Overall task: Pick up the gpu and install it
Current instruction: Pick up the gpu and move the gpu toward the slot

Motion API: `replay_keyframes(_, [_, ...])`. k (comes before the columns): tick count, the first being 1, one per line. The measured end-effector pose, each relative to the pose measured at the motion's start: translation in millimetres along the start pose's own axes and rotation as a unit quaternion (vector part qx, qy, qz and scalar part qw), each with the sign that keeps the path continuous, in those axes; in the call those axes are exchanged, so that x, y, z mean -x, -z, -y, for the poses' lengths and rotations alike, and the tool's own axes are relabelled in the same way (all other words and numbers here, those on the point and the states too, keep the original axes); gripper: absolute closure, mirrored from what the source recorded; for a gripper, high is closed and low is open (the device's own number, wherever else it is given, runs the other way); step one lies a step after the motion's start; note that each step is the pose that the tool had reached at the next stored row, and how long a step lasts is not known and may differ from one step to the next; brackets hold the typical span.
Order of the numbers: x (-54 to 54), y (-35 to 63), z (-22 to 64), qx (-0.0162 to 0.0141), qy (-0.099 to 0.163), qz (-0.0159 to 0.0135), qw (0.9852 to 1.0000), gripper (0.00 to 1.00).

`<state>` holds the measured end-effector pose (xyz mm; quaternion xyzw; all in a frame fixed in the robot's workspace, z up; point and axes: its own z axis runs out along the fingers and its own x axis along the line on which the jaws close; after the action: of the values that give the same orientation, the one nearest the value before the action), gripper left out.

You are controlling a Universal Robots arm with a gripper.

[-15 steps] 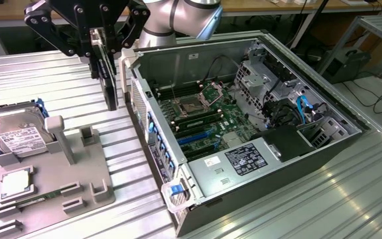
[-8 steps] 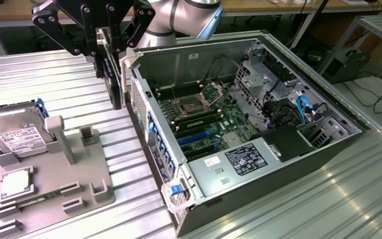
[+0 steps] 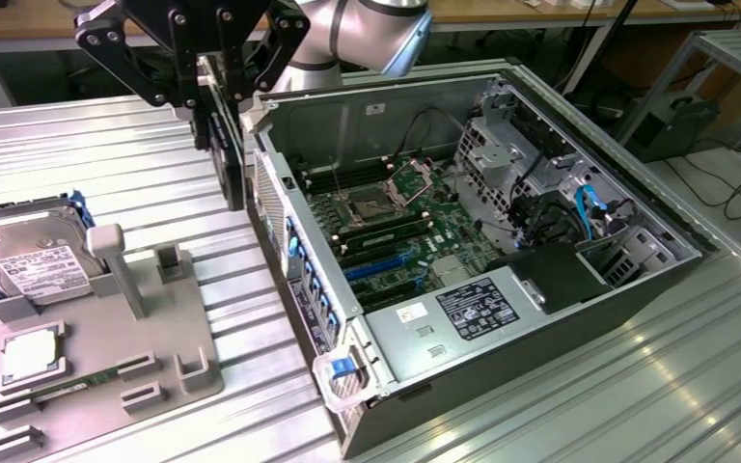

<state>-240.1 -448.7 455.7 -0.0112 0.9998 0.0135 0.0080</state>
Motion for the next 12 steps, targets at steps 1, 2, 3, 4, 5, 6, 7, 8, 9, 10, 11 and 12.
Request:
replay_keyframes(1, [0.8, 0.0, 0.0, 0.0000, 0.000, 0.0000, 1.0000, 0.73])
replay_keyframes(2, [1.7, -0.1, 0.0, 0.0000, 0.000, 0.0000, 1.0000, 0.73])
replay_keyframes(3, [2.5, 0.0, 0.1, 0.0000, 0.000, 0.0000, 1.0000, 0.73])
replay_keyframes(4, [3.5, -0.1, 0.1, 0.0000, 0.000, 0.0000, 1.0000, 0.73])
replay_keyframes(5, [4.7, -0.1, 0.1, 0.0000, 0.000, -0.0001, 1.0000, 0.73])
replay_keyframes(6, [5.9, -0.1, 0.1, 0.0000, 0.000, 0.0000, 1.0000, 0.73])
replay_keyframes(7, [6.9, -0.2, 0.2, 0.0000, 0.000, 0.0000, 1.0000, 0.73])
replay_keyframes(8, [8.4, -0.2, 0.2, 0.0000, 0.000, 0.0000, 1.0000, 0.73])
replay_keyframes(9, [9.6, -0.2, 0.2, 0.0000, 0.000, 0.0000, 1.0000, 0.73])
replay_keyframes(10, [10.7, -0.3, 0.2, 0.0000, 0.000, 0.0000, 1.0000, 0.73])
replay_keyframes(11, [11.8, -0.3, 0.3, 0.0000, 0.000, 0.0000, 1.0000, 0.73])
replay_keyframes(12, [12.5, -0.3, 0.3, 0.0000, 0.000, 0.0000, 1.0000, 0.73])
